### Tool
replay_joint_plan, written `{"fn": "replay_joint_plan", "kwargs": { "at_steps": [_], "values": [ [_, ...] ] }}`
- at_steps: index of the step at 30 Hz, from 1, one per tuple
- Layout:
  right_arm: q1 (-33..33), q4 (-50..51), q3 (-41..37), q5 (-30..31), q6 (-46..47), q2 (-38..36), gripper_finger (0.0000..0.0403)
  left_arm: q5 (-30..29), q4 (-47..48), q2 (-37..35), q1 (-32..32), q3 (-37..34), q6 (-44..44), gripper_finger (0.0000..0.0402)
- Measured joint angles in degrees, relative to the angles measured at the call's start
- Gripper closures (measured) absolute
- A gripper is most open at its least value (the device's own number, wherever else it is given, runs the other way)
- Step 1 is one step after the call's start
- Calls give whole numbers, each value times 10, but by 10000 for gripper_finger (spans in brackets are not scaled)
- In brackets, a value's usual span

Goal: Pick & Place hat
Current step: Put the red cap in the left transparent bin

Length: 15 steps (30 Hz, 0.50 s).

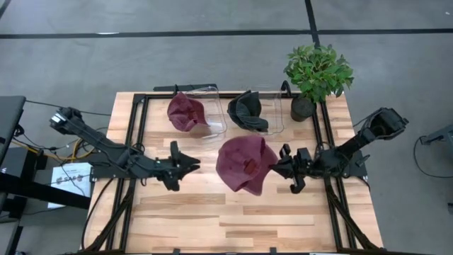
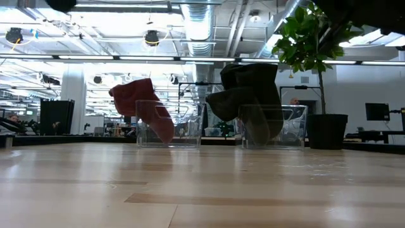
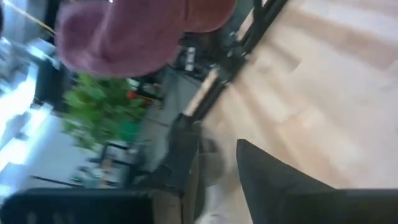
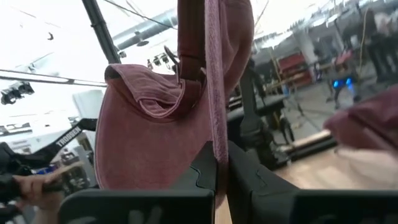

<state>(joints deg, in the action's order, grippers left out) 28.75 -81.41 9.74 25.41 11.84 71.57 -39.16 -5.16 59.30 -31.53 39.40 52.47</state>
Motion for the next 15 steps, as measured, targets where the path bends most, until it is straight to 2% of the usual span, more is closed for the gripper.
{"fn": "replay_joint_plan", "kwargs": {
  "at_steps": [6,10,15],
  "values": [
    [17,37,0,10,48,0,402,-31,-72,16,0,0,165,274],
    [28,55,0,16,53,0,402,-25,-103,16,-3,0,219,266],
    [26,76,0,16,62,0,402,11,-104,16,-11,0,253,261]
  ]
}}
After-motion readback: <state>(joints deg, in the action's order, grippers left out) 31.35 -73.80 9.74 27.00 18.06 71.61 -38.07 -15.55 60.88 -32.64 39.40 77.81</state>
